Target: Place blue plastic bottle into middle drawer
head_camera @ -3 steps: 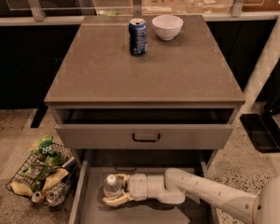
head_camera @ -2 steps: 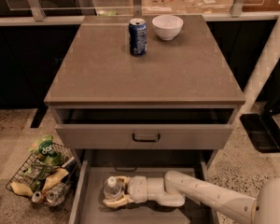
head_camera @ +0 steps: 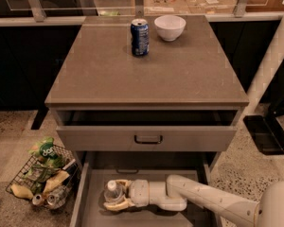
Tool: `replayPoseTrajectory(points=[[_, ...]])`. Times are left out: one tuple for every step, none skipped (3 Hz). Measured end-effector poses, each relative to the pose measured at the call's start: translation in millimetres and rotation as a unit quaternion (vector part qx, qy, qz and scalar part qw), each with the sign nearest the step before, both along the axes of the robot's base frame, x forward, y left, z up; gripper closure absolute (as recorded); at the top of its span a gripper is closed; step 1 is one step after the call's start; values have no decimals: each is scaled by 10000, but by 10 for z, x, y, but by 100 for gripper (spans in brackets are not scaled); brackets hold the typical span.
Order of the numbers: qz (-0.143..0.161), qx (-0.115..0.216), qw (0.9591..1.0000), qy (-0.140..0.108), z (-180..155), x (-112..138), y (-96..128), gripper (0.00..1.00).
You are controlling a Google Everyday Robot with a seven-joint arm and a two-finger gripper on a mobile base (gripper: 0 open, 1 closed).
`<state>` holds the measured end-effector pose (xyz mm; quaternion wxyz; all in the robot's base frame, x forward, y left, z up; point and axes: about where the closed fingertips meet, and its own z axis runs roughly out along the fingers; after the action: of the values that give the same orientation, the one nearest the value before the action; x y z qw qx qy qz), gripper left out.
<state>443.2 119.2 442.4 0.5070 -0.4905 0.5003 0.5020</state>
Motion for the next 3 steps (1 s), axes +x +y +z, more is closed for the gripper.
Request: replayPoseTrajectory(points=[[0, 0, 10000, 0, 5, 0, 0, 86], [17, 10, 10000, 2, 10, -8, 18, 61], [28, 16, 10000, 4, 14, -14, 30, 38]])
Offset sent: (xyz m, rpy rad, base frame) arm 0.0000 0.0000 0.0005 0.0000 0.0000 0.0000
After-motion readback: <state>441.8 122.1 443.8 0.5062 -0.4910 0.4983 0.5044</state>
